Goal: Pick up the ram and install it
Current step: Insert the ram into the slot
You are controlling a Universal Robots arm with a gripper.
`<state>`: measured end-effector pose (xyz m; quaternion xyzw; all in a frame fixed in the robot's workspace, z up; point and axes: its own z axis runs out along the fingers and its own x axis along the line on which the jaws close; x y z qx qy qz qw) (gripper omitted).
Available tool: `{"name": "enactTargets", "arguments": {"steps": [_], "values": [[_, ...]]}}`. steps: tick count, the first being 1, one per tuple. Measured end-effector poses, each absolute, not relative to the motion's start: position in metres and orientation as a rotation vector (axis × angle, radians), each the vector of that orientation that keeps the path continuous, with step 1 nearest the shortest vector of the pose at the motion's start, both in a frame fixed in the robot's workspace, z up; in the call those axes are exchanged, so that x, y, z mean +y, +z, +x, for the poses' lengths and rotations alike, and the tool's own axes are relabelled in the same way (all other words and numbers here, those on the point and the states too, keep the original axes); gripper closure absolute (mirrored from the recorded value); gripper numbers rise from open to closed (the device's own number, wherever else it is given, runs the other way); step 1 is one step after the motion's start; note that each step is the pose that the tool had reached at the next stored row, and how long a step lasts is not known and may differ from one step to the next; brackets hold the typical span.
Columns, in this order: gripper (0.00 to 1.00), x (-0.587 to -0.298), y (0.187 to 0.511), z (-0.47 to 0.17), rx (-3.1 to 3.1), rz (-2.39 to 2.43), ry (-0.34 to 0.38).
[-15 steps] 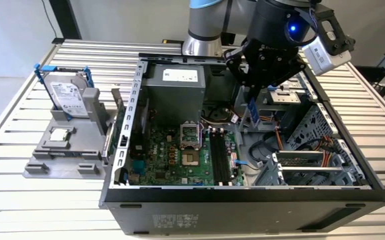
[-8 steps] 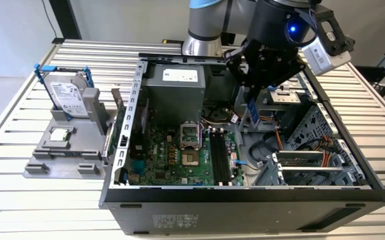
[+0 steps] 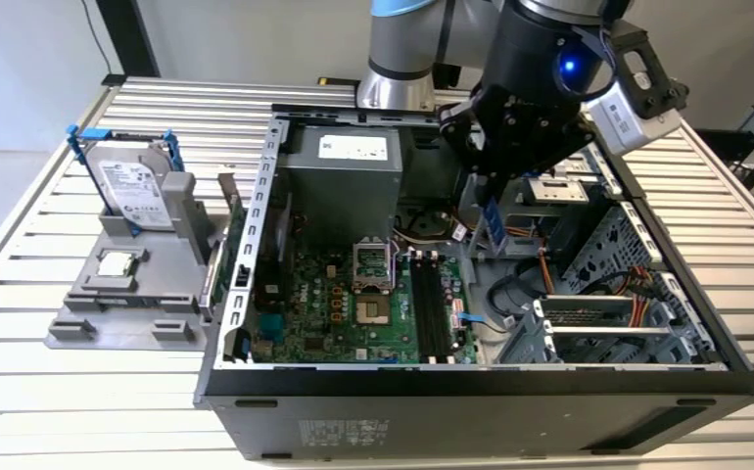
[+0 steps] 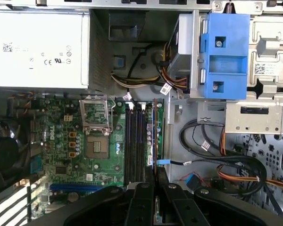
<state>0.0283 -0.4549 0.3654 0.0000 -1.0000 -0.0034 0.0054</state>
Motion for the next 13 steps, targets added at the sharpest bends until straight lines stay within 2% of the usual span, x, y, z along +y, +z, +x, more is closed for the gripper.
{"name": "enactTargets", "arguments": {"steps": [13], "values": [[1.00, -0.4549, 0.3614, 0.0283, -3.131, 0.000, -0.010]]}}
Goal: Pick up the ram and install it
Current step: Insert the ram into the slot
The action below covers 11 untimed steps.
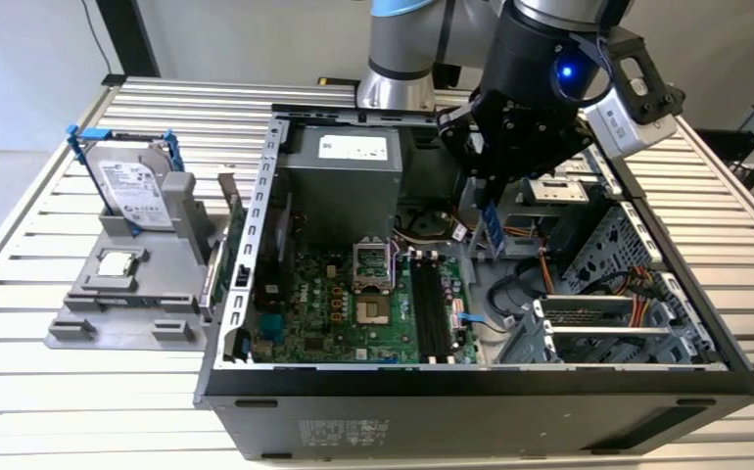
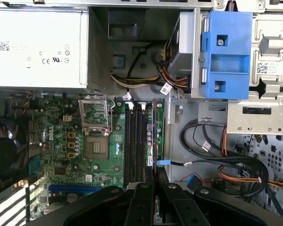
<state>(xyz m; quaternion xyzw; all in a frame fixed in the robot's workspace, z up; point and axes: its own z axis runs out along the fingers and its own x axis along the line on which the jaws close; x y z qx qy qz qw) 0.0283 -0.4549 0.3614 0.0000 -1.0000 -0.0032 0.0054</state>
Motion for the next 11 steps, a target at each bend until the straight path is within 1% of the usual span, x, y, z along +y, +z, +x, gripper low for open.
{"name": "enactTargets", "arguments": {"steps": [11], "values": [[1.00, -0.4549, 0.3559, 0.0282, -3.131, 0.000, -0.009]]}}
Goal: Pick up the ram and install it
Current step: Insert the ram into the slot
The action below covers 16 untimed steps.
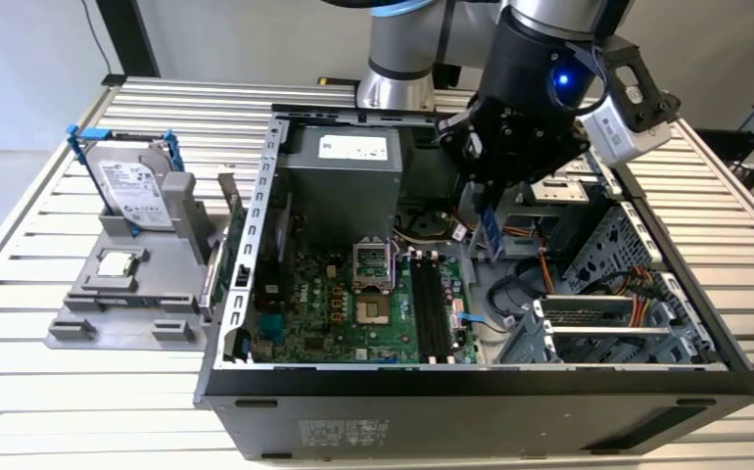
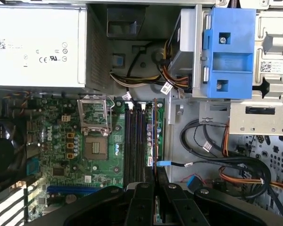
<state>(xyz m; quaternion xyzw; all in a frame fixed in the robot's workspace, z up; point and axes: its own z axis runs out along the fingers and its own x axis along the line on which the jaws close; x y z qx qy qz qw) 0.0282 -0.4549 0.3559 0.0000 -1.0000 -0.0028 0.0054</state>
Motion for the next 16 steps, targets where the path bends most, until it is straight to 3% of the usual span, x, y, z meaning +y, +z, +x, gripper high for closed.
{"name": "enactTargets", "arguments": {"steps": [16], "values": [[1.00, -0.455, 0.343, 0.028, -3.148, 0.000, -0.010]]}}
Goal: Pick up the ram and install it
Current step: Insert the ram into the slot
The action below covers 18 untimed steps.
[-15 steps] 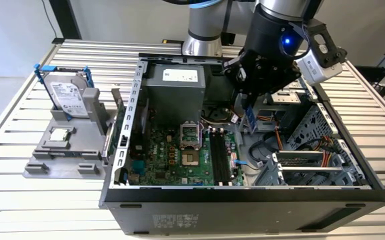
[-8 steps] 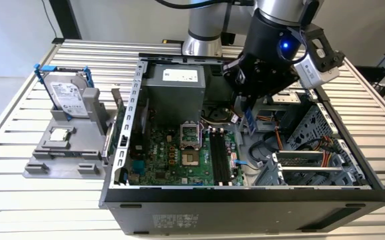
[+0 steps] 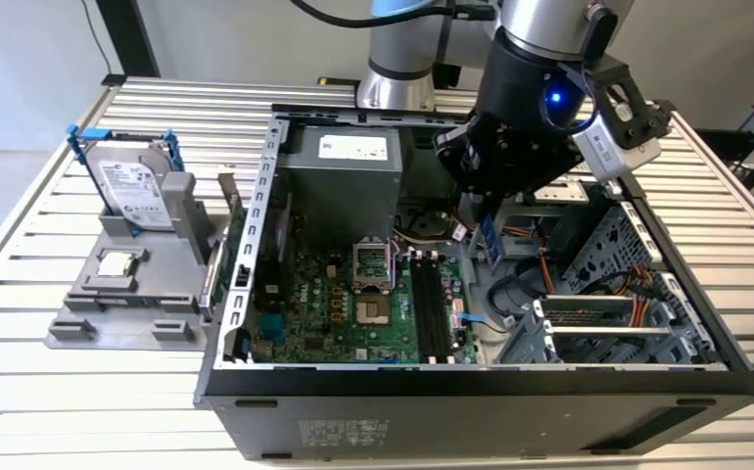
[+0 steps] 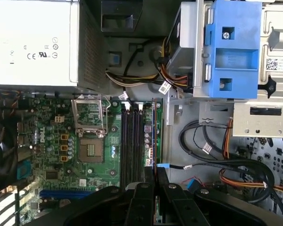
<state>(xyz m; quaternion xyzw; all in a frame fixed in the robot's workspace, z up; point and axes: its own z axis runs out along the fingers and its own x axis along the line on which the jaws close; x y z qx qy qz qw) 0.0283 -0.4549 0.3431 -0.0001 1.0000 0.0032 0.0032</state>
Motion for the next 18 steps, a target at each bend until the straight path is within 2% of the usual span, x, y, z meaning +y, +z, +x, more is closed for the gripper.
{"name": "enactTargets", "arguments": {"steps": [18], "values": [[1.00, -0.4548, 0.3367, 0.0282, 3.135, 0.000, 0.007]]}}
